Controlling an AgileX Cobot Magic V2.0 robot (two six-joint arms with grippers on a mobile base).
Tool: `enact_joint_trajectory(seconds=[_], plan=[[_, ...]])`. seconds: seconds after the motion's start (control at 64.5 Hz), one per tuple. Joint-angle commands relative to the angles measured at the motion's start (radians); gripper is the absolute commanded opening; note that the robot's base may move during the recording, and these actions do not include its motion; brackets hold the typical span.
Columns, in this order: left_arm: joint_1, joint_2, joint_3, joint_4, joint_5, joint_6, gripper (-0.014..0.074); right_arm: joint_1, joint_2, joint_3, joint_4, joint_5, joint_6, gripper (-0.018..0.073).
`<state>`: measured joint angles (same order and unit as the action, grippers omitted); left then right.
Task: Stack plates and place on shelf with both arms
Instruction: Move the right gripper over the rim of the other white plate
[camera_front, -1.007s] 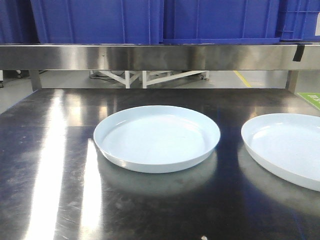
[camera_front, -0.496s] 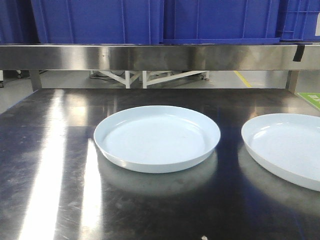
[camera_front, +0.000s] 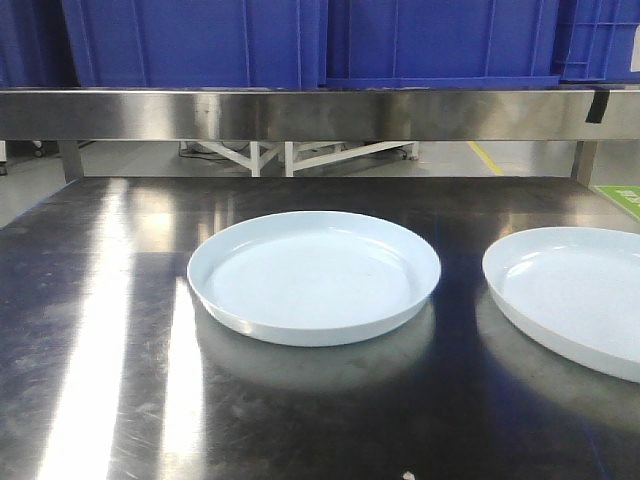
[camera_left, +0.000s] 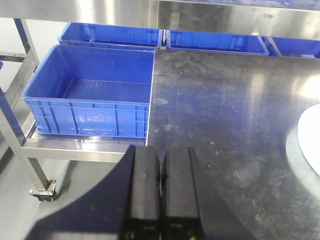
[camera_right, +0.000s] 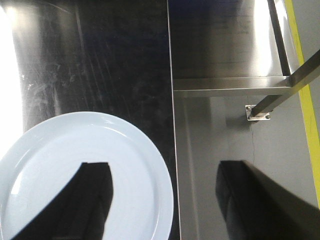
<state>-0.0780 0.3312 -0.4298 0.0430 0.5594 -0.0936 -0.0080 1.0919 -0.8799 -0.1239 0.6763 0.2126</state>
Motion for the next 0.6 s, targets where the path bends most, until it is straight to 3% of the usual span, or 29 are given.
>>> enact_joint_trajectory(seconds=[0.0,0.077,0.201,0.263,0.418,0.589], plan=[[-0.007,0.006,-0.027,0.002,-0.075,-0.008,0.0090,0.000,-0.015,-0.027,-0.007,-0.064,-0.012,0.0477],[-0.007,0.006,-0.027,0.002,-0.075,-0.008,0.0090,0.000,-0.015,-0.027,-0.007,-0.061,-0.012,0.0347],[-0.007,0.006,-0.027,0.002,-0.075,-0.008,0.0090,0.000,-0.015,-0.027,-0.007,-0.041,-0.012,0.0032],[-0.007,0.006,-0.027,0.002,-0.075,-0.008,0.0090,0.000,-0.015,-0.027,-0.007,-0.038,-0.012,0.0072],[-0.007,0.006,-0.027,0.002,-0.075,-0.008,0.0090,0.000,-0.015,-0.027,-0.006,-0.039,-0.012,0.0067],[-0.007,0.006,-0.027,0.002,-0.075,-0.008,0.0090,0.000,-0.015,-0.027,0.108,-0.027,-0.011,0.0067]])
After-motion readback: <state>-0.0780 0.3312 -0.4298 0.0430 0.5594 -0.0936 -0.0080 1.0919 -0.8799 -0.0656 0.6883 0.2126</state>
